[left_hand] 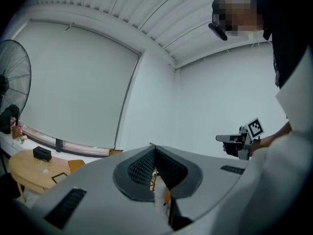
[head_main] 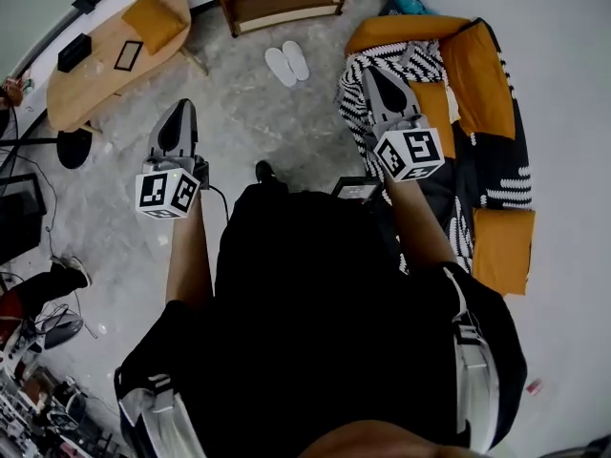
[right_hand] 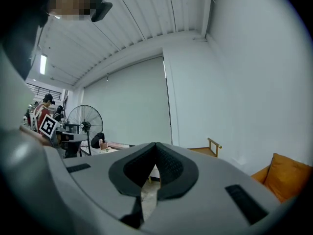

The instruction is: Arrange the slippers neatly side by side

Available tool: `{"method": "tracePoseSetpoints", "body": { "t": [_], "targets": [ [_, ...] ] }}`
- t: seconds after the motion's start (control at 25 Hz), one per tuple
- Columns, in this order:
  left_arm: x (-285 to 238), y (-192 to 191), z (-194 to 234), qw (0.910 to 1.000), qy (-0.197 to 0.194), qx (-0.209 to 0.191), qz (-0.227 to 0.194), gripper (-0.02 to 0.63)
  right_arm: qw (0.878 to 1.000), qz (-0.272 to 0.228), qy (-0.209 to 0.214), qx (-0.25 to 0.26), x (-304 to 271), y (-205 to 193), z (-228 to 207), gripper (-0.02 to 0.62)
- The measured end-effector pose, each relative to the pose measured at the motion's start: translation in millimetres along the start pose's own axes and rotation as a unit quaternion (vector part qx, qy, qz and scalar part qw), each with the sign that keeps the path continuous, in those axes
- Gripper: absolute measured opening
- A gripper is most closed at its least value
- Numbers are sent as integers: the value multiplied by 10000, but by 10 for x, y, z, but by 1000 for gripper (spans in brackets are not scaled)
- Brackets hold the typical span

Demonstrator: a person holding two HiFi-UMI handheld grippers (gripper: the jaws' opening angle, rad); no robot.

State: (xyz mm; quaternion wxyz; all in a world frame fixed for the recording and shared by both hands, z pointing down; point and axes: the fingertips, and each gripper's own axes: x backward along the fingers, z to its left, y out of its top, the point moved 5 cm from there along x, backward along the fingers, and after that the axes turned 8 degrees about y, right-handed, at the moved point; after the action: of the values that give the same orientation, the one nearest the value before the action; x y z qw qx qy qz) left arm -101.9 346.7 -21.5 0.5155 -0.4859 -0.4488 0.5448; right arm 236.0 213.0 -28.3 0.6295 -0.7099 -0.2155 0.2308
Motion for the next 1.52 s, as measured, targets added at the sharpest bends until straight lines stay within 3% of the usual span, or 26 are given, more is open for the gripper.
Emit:
{"method": "tracePoseSetpoints", "body": {
  "t": [0.16,0.48,1.0,1.52],
  "targets": [
    [129,-102,-392,9998,-54,-96,154,14,9999,30,143,-77,429,-109,10,31],
    [367,-236,-876,9983,-381,163,399,14,9982,245,97,-545,996,-337,49,31],
    [405,-100,-1111,9979,-600,80,209,14,9960,252,739,-446,944,-297,290,31],
    [472,-126,-1087,9980,-557,162,251,14,9946,242,804,-614,921,-337,384,31]
  ]
}}
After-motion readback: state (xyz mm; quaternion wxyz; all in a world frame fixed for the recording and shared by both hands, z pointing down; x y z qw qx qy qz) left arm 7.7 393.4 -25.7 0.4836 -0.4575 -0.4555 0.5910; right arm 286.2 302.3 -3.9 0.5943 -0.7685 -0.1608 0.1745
